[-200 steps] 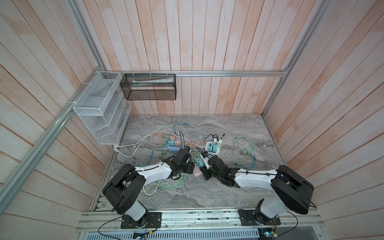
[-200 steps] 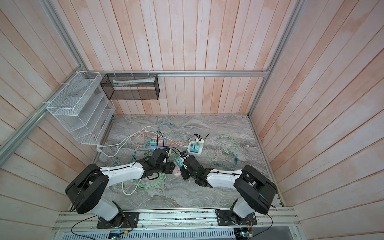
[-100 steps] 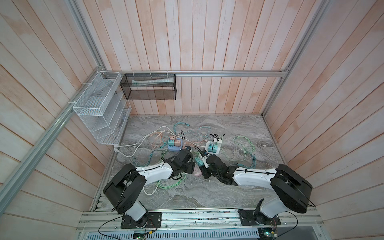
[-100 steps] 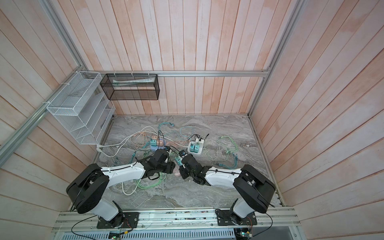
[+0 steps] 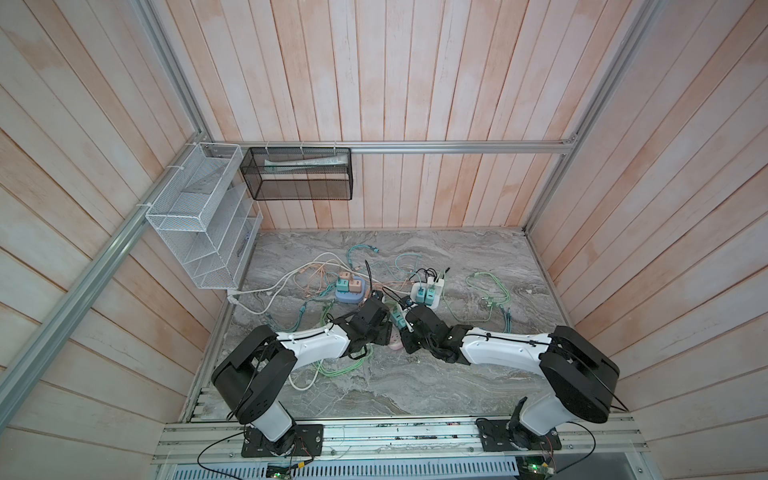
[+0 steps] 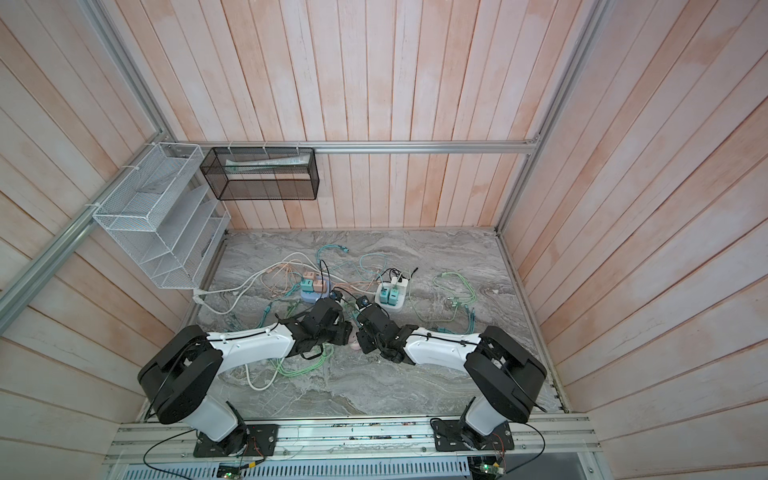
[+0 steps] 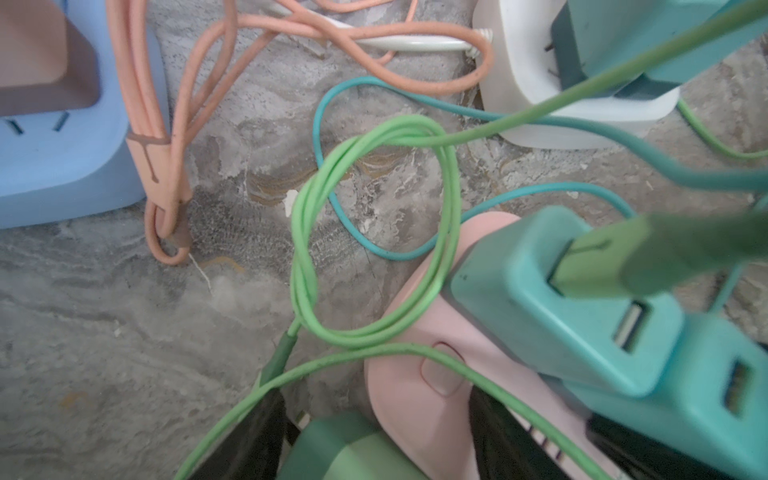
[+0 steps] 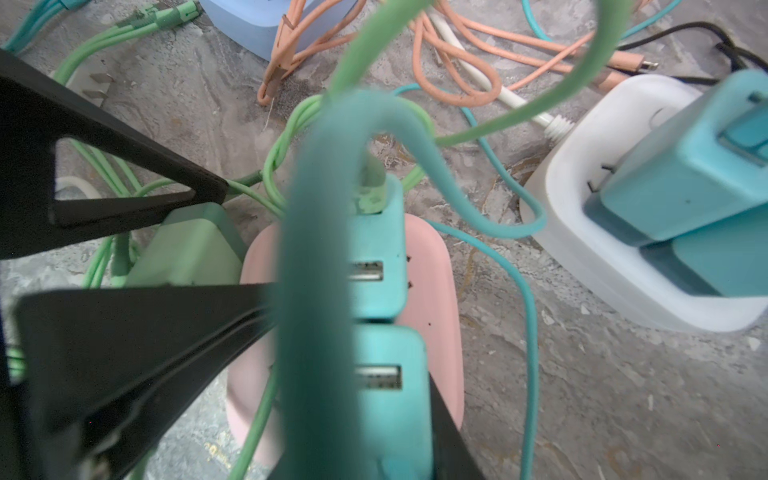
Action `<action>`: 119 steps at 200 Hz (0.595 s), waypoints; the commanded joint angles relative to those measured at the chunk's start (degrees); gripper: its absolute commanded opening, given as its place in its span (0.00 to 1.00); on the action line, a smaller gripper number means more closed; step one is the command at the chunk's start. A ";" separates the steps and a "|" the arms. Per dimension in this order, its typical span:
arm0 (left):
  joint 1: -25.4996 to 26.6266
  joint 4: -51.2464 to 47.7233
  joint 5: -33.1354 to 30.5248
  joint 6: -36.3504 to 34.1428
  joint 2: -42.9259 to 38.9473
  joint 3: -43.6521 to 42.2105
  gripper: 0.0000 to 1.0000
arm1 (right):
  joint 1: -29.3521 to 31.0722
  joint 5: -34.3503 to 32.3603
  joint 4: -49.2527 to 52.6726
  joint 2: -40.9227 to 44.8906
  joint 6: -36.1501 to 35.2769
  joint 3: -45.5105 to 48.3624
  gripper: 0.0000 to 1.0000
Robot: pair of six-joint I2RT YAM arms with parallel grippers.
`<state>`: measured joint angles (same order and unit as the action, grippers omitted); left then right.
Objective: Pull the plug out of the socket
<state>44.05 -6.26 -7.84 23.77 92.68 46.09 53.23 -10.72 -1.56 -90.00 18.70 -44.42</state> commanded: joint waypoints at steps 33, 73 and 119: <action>1.56 -4.88 -1.37 0.15 2.40 -1.13 0.71 | 0.38 -2.34 -1.73 0.48 3.95 -0.93 0.00; 2.41 -5.49 -2.66 0.32 3.09 -0.92 0.71 | 0.21 -2.75 -0.91 1.10 4.08 -1.88 0.00; 3.14 -6.11 -3.90 0.32 3.46 -0.64 0.71 | -0.67 -2.86 0.16 2.08 3.45 -2.04 0.00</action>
<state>46.19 -5.98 -12.47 24.67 93.43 46.50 53.23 -11.55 -1.17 -90.02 21.26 -44.47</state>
